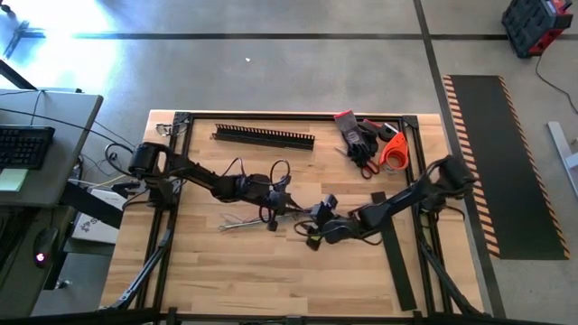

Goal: Ziptie cables
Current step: Wrap the zip tie around the cable wires

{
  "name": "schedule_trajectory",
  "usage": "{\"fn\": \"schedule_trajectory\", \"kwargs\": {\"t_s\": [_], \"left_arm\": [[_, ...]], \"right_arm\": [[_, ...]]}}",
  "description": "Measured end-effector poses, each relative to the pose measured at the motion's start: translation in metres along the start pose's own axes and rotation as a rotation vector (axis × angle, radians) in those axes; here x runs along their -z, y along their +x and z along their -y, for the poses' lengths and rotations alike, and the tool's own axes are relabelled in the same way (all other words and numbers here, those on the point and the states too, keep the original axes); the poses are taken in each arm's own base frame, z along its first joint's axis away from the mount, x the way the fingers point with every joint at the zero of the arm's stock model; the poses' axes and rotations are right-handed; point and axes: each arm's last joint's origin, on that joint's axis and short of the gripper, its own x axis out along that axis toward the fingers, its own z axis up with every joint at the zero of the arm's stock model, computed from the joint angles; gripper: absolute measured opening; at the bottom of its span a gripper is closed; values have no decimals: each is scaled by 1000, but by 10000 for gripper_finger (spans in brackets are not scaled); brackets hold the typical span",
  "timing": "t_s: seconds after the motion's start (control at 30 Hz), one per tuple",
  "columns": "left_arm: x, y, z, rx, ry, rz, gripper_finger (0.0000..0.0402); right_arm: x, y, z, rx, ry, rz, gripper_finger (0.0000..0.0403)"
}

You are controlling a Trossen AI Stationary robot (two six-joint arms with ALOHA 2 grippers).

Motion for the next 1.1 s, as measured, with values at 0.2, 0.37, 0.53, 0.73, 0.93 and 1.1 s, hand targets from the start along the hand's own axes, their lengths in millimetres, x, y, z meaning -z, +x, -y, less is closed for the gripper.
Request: {"fn": "schedule_trajectory", "kwargs": {"t_s": [0.2,0.37,0.53,0.73,0.93,1.1], "left_arm": [[2,0,1,6,-2,-17,0],[-1,-2,1,7,-2,-14,0],[-29,-21,2,7,33,21,3],[-42,-50,5,5,44,-125,26],[-17,-48,5,7,-16,-210,83],[4,-28,0,14,-26,-190,156]], "right_arm": [[8,27,2,10,79,78,202],[13,32,4,58,111,93,111],[19,27,-2,59,89,81,10],[33,19,-10,97,51,58,2],[41,19,-13,101,29,45,1],[43,20,-13,85,27,33,1]]}}
